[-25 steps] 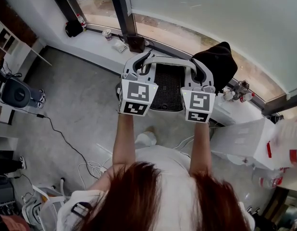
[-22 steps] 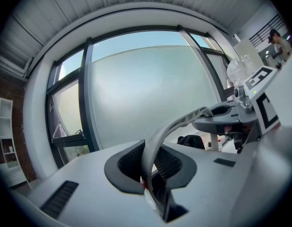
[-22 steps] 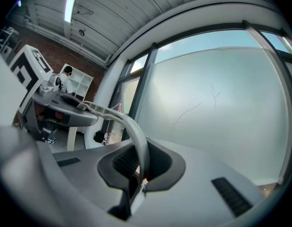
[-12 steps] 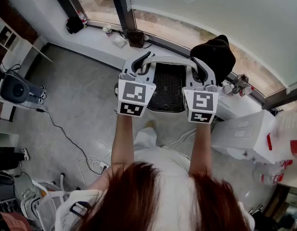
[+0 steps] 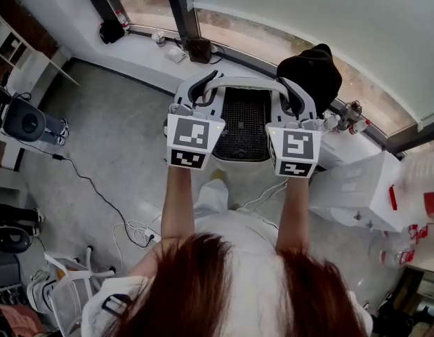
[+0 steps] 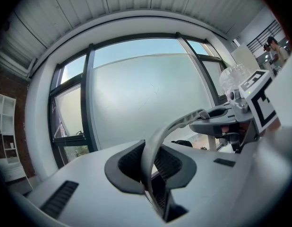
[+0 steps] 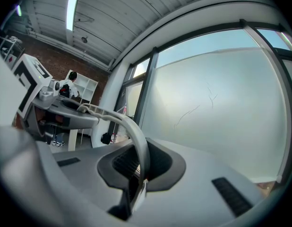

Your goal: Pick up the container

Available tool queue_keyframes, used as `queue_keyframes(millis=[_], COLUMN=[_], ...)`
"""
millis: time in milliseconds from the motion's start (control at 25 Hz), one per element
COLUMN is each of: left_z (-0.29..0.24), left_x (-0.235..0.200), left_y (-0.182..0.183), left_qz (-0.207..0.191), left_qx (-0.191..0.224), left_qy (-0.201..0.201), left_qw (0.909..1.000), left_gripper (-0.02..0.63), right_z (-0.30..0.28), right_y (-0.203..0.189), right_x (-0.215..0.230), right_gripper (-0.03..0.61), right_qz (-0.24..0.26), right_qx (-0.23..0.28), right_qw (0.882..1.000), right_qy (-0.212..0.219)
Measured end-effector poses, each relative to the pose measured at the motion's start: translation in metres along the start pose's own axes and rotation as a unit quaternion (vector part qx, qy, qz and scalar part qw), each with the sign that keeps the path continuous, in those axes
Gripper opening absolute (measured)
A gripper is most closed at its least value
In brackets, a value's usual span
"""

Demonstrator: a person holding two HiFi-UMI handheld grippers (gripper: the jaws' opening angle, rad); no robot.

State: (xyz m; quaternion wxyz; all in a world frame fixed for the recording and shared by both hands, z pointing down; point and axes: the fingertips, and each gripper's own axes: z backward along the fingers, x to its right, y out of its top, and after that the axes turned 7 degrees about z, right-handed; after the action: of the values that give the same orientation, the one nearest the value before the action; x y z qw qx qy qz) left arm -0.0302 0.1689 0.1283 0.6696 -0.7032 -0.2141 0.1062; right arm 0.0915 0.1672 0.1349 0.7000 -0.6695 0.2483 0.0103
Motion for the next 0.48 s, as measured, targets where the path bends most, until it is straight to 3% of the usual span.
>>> queue_keyframes(millis=[480], left_z=[0.028], left_x=[0.024], left_y=[0.007], left_qz=[-0.008], left_qx=[0.01], left_qy=[-0.002], left_qw=[0.9999], left_gripper=[0.052], right_z=[0.038], right_y=[0.005], right_x=[-0.001], right_gripper=[0.031], right_qz=[0.003], right_qx=[0.006], right_qw=[1.0], right_qy=[-0.004])
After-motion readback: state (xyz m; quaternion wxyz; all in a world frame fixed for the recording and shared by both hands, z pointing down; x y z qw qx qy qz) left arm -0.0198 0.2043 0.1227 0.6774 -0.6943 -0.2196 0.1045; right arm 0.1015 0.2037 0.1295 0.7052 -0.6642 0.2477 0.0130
